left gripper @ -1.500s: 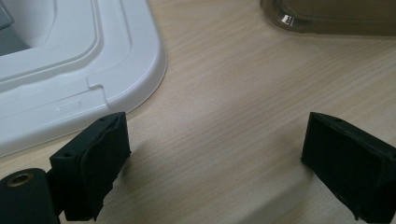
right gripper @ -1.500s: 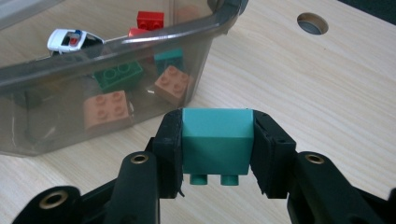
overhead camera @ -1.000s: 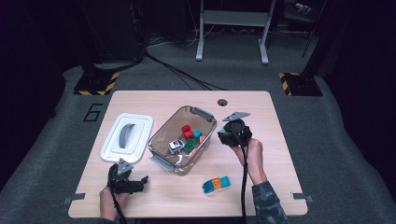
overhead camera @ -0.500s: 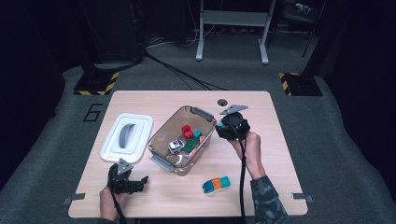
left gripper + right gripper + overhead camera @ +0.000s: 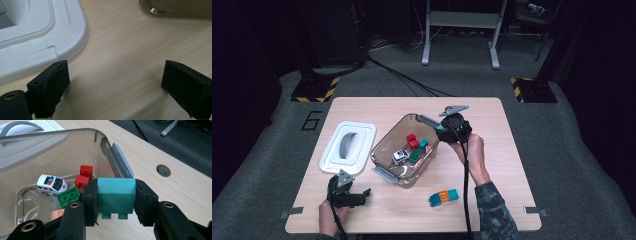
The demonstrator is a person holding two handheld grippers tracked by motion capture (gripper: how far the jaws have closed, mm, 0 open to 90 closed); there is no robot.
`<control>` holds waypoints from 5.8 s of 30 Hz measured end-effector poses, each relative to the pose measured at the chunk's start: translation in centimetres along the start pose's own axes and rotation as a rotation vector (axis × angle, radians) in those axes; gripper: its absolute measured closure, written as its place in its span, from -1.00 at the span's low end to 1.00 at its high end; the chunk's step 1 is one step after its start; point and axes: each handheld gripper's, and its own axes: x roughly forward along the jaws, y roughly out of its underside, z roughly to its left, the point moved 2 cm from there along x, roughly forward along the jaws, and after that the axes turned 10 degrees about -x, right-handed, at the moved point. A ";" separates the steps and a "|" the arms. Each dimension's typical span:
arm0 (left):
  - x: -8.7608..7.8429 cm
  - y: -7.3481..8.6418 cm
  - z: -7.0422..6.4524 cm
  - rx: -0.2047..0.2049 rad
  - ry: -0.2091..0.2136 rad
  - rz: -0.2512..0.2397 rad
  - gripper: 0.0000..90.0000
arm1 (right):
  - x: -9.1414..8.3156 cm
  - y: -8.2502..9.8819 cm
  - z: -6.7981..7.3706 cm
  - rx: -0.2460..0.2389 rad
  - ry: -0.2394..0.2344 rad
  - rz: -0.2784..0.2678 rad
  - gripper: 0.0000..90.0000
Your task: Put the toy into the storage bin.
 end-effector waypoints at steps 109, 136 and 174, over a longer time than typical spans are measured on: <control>0.0 0.0 -0.1 -0.007 -0.008 -0.008 -0.83 | 0.8 18.8 6.5 0.168 -0.117 0.187 -0.59; 0.0 0.0 -0.1 -0.008 -0.007 -0.009 -0.83 | 0.6 17.3 5.9 0.168 -0.083 0.127 0.31; 0.0 0.0 -0.1 -0.007 -0.009 -0.009 -0.83 | 0.2 11.1 2.9 0.115 -0.061 0.046 0.30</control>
